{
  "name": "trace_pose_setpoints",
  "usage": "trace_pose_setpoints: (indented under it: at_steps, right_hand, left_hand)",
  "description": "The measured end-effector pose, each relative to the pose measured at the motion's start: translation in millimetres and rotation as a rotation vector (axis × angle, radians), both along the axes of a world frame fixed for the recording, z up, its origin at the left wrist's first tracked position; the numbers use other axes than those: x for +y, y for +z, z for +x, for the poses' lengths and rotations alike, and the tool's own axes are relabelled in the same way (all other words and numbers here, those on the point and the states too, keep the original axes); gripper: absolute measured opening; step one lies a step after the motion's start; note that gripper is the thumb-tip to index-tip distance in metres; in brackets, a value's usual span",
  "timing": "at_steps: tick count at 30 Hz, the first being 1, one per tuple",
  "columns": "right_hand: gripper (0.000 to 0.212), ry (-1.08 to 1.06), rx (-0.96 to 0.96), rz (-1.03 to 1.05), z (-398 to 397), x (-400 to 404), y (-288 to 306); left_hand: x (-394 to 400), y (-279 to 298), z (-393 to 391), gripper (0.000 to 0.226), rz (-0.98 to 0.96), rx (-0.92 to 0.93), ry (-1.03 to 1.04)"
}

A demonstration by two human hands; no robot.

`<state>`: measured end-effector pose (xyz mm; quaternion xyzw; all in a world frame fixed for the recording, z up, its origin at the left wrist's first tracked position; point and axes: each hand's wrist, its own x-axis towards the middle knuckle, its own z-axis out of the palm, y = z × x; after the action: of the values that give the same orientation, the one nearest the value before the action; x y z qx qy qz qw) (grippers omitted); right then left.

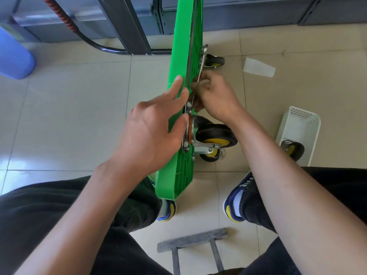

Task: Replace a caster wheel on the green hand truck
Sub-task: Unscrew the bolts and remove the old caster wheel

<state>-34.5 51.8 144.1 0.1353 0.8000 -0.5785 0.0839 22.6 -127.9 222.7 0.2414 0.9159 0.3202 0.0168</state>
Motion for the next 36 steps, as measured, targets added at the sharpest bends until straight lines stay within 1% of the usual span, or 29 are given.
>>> trace_pose_setpoints:
  at_steps: [3,8,14,19,22,26,28,32,36]
  right_hand:
    - [0.025,-0.003,0.034,0.021,8.9,1.0,6.9]
    - [0.011,0.021,0.096,0.064,23.5,3.4,23.1]
    - [0.013,0.027,0.174,0.163,51.0,-1.1,27.3]
    - [0.005,0.069,0.292,0.246,74.7,1.1,21.5]
    - [0.011,0.066,0.330,0.247,81.2,1.1,17.8]
    - [0.010,0.004,0.325,0.193,81.5,2.2,12.7]
    - [0.009,-0.067,0.299,0.099,80.0,5.0,11.2]
    - [0.020,-0.210,0.238,-0.110,71.2,14.8,11.6]
    - [0.027,-0.278,0.155,-0.149,51.7,26.8,11.4]
  left_hand:
    - [-0.2,0.7,0.2,0.042,-0.008,-0.006,0.009]
    - [-0.1,1.7,-0.1,0.042,-0.010,-0.004,0.006]
    - [-0.5,2.1,0.0,0.043,0.001,-0.015,0.013]
    - [-0.2,2.3,0.2,0.043,-0.008,-0.013,0.003]
    - [-0.2,2.8,0.4,0.042,-0.001,-0.010,-0.001]
    - [-0.9,4.5,1.1,0.042,-0.010,-0.029,0.005]
    - [-0.8,5.5,1.6,0.043,-0.013,-0.034,0.014]
    - [-0.9,6.5,1.9,0.042,-0.015,-0.032,0.019]
    - [-0.9,6.8,1.9,0.042,-0.013,-0.032,0.004]
